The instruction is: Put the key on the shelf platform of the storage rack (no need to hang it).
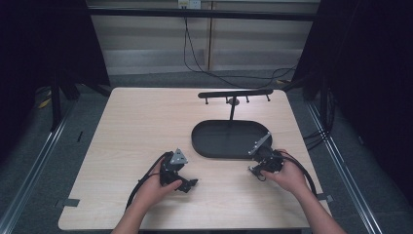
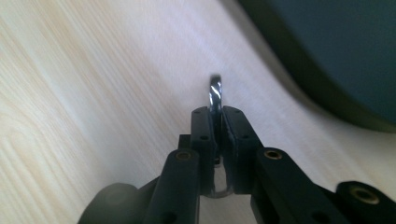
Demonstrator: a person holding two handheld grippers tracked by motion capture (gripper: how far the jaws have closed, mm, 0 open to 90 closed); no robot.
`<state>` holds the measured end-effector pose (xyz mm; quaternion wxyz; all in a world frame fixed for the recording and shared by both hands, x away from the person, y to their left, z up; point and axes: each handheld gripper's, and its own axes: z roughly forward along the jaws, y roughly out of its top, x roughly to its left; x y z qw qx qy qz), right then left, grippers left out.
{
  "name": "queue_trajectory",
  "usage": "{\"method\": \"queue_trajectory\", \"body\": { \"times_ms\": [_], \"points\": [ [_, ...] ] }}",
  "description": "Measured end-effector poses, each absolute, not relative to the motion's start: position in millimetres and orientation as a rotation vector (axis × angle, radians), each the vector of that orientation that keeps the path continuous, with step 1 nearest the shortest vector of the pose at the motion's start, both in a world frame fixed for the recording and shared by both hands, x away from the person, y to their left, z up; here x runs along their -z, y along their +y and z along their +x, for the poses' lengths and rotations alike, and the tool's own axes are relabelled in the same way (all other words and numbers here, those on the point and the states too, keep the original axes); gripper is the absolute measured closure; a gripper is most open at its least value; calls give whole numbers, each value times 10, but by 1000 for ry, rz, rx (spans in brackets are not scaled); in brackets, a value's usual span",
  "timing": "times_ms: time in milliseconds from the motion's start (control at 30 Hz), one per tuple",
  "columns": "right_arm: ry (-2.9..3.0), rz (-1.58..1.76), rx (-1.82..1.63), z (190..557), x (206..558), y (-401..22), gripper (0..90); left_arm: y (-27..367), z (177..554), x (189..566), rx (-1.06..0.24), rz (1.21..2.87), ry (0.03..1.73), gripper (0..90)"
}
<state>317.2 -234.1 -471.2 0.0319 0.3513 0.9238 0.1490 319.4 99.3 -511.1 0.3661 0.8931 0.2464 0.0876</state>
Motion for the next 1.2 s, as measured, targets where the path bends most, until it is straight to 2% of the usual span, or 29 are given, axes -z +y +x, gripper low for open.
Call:
{"method": "queue_trajectory", "body": {
  "times_ms": [633,1200],
  "points": [
    [2831,1080,-410,3194,4536,-2366,858,993,3195,5110,-227,2297,633,0],
    [2835,1027,-444,3313,4415,-2128,858,993,3194,5109,-226,2298,633,0]
  ]
}}
